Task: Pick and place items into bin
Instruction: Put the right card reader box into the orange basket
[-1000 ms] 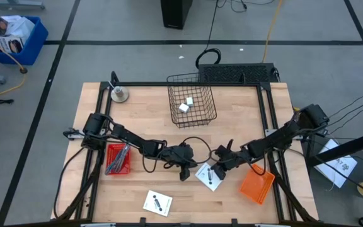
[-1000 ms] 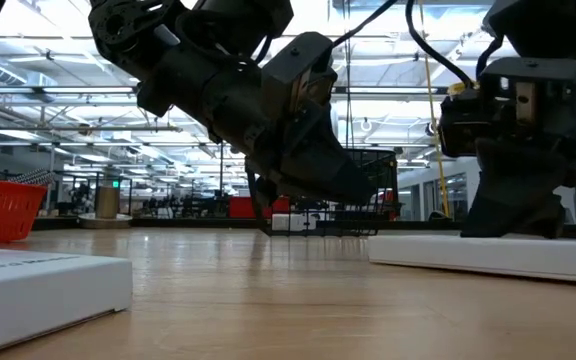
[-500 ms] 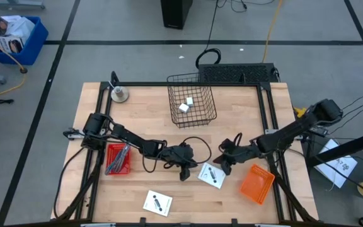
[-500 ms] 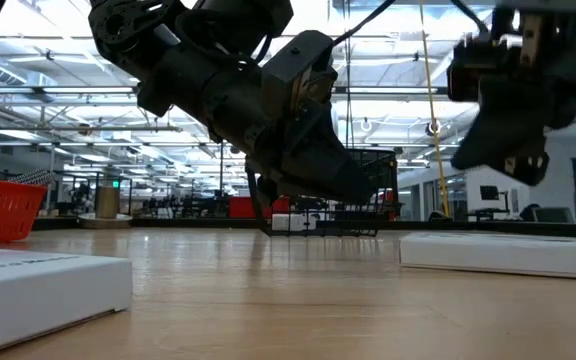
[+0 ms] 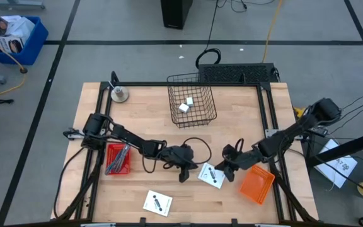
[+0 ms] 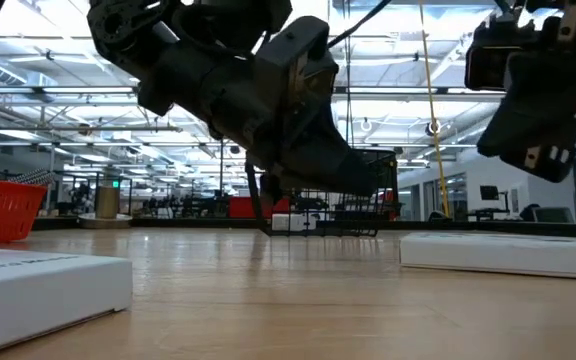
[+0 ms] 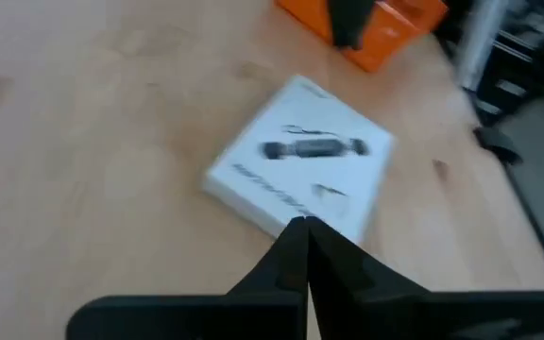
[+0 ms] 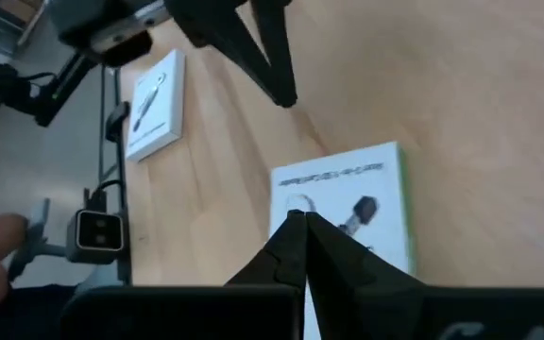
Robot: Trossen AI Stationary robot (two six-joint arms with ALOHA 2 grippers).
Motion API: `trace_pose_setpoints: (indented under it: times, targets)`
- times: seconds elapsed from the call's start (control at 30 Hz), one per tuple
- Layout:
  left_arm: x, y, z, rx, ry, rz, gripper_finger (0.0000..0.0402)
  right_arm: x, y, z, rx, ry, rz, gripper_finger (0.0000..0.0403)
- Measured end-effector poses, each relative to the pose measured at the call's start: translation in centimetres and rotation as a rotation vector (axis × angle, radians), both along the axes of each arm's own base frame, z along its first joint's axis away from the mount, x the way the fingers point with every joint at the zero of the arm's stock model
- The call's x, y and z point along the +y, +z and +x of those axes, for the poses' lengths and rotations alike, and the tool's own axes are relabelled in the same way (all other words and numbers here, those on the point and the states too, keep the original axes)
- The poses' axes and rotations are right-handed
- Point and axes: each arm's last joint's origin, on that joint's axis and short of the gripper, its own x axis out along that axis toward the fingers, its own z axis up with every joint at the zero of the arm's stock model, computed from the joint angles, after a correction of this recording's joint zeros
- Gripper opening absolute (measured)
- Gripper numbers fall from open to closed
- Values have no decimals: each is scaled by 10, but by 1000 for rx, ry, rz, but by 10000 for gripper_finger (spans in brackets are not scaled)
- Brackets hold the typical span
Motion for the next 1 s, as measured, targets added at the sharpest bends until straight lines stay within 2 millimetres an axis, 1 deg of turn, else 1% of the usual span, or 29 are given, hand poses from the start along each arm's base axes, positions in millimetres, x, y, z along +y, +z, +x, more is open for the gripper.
trace_pose_setpoints:
  times: [0.07, 0.13, 0.23, 0.37, 0.43, 0.57, 0.73, 0.87, 1.0]
  targets:
    - [-5, 2, 0, -22, -67, -19, 5, 5, -3, -1, 12, 9, 9, 0]
    - [-12, 4, -1, -39, -97, -14, 3, 9, -7, -2, 35, 6, 28, 0]
    - [-15, 3, -2, -45, -85, 15, 5, 12, -14, -4, 76, -2, 30, 0]
    - [-15, 8, 2, -66, -73, 30, 8, 21, -18, 2, 104, 9, 12, 0]
    - [-15, 10, 3, -76, -78, 44, 6, 27, -18, 9, 128, 24, -18, 0]
    - [-15, 10, 3, -79, -68, 57, 4, 35, -24, 23, 272, 58, -148, 0]
    - [-14, 7, 2, -39, -61, 61, 23, 46, -28, 38, 374, 79, -230, 0]
    - [-14, 4, 0, -4, -60, 61, 26, 47, -36, 50, 391, 91, -260, 0]
    - [-14, -1, -3, 57, -88, 62, 12, 39, -42, 65, 338, 68, -280, 0]
